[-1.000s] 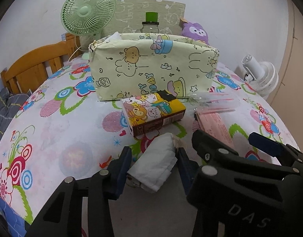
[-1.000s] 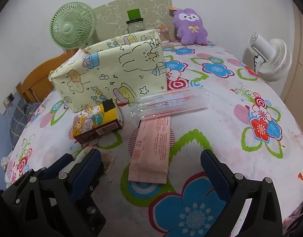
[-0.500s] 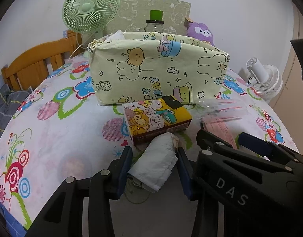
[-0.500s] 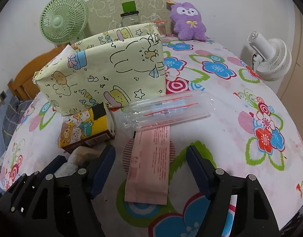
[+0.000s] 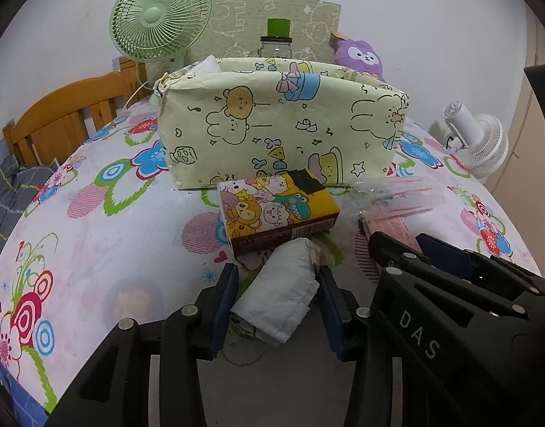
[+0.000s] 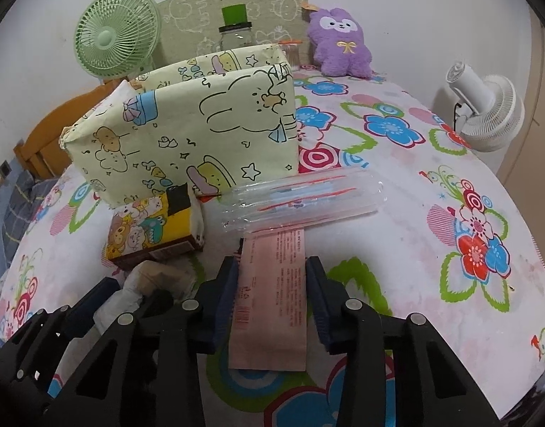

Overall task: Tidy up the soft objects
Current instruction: 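Carry the white cloth with the left gripper while the right gripper carries the pink packet over the box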

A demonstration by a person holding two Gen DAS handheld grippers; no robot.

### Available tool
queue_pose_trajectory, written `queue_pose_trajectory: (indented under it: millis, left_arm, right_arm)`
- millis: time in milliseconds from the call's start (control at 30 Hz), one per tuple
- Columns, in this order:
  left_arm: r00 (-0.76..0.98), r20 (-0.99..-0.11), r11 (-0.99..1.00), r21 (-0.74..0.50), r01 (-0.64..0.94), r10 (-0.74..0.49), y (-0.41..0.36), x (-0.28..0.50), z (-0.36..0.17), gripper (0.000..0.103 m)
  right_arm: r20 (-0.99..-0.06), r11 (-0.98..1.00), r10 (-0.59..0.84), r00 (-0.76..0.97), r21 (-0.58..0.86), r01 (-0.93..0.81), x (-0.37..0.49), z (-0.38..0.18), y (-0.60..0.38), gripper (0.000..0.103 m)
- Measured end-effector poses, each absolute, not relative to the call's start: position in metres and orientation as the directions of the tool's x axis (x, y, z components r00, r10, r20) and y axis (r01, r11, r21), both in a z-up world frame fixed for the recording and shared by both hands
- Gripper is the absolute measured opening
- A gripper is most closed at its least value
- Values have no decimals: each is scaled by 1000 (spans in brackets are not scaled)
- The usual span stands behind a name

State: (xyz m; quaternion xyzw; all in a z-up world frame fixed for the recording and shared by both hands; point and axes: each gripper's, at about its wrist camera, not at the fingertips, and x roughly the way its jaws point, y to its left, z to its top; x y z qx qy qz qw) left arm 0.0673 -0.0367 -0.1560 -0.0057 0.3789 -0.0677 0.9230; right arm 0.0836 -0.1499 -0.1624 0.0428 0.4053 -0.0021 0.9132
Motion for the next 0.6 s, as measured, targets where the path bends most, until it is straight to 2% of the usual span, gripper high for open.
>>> queue_pose_trajectory:
  millis: [600]
  left_arm:
    - [726,-675,991,-66,119,-132,-32,44,-142,43]
  right_arm:
    - [-718,994,68,693,110,17,57,-148,-144,39]
